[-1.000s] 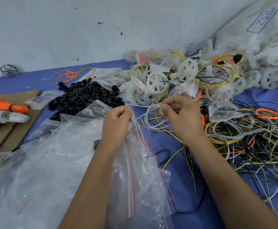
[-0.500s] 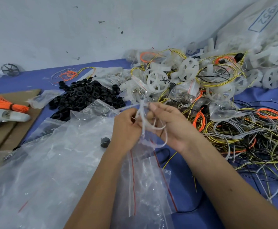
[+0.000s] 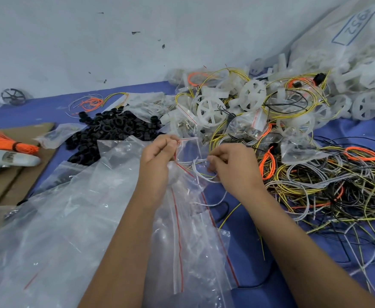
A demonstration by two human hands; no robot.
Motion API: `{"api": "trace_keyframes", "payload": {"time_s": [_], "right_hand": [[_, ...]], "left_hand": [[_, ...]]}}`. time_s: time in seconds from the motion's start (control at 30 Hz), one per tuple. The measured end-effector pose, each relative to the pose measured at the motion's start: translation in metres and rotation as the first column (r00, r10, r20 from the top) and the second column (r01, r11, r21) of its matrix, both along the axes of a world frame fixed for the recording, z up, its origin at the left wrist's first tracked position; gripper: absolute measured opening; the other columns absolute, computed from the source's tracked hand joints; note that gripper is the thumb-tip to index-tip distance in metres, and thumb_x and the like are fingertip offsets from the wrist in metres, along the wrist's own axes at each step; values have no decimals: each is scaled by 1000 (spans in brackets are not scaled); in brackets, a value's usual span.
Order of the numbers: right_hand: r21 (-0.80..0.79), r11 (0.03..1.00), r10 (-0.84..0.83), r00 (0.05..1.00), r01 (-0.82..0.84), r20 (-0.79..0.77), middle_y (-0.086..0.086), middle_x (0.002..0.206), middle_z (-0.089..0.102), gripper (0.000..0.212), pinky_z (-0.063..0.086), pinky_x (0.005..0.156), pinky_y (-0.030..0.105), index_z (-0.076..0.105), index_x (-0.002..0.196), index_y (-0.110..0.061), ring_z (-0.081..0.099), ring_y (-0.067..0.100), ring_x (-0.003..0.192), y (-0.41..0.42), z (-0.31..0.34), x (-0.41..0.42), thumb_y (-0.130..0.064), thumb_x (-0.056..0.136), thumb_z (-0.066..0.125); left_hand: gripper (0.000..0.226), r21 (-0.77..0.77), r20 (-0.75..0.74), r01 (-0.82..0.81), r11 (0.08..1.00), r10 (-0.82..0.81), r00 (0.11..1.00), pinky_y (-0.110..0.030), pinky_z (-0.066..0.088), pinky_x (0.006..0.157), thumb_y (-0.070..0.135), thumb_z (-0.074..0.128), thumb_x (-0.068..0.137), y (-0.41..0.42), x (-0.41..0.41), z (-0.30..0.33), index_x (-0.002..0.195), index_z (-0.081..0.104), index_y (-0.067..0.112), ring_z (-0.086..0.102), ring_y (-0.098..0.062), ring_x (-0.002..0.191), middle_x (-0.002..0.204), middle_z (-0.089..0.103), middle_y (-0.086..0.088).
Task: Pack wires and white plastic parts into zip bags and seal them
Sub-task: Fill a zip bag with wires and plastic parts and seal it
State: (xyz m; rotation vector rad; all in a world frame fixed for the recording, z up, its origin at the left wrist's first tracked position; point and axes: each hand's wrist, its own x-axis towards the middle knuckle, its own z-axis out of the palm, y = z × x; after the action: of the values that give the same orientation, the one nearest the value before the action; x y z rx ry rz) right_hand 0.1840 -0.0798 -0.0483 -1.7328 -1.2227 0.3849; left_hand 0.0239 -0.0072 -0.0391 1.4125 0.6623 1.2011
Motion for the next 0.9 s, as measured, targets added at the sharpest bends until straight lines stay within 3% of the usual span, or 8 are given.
{"api": "trace_keyframes", "payload": {"time_s": [0.1,0.2,0.33,0.47,0.53,0.63,0.8,0.9], "right_hand": [[40,995,69,927,-90,368,-5,74,74,11,58,73,40,77,91,-21,70,18,72,-3,4,-4,-20,94,66],[145,963,164,919,-229,360,-4,78,74,12,56,70,39,78,96,-19,69,18,70,-5,10,-13,-15,94,67],[256,946,130,956,-199,264,-1,79,74,10,56,69,38,78,96,-12,70,16,70,-7,17,-14,-11,94,68],[140,963,252,952,-229,-173,7,76,74,14,52,49,30,77,96,-6,67,15,55,-8,20,-14,-11,98,63],[119,931,355,787,-344,-504,18,85,71,18,56,55,26,73,109,2,68,18,65,-9,22,-12,-3,100,58],[160,928,350,643,-335,-682,26,96,70,20,60,68,26,69,112,9,71,21,78,-9,22,-6,7,95,60],[97,969,244,808,-228,-537,11,71,71,12,59,59,25,77,93,0,68,13,62,-7,19,-12,7,90,68],[87,972,226,970,-219,-88,9,67,71,20,58,57,38,78,80,-9,70,20,58,-7,18,-16,0,92,65]], "left_hand": [[18,42,-40,32,999,-30,999,-28,38,80,19,54,91,-1,0,1,87,65,5,46,-19,86,92,54,-7],[22,111,-201,96,989,-72,977,-24,39,79,19,55,89,-4,4,-1,71,60,9,51,-11,82,89,56,0],[22,171,-366,60,983,7,931,-24,41,82,26,53,89,-6,11,-7,70,64,24,56,-8,87,89,58,5],[23,166,-370,24,986,40,928,-28,45,84,29,54,90,-4,13,-13,70,63,19,58,-12,88,92,59,-4],[22,151,-342,-27,988,78,936,-28,45,84,29,54,90,-4,14,-15,72,62,20,58,-10,87,94,59,-4],[24,101,-269,-83,991,108,957,-31,44,84,28,55,91,-2,13,-14,81,65,8,56,-10,86,98,60,-7],[24,52,-172,26,998,-17,985,-35,45,96,25,56,87,-10,13,-2,77,65,5,58,-11,100,105,61,3],[24,50,-190,150,987,-138,972,-37,45,97,23,56,88,-19,15,3,68,60,11,56,-15,106,115,57,-5]]}}
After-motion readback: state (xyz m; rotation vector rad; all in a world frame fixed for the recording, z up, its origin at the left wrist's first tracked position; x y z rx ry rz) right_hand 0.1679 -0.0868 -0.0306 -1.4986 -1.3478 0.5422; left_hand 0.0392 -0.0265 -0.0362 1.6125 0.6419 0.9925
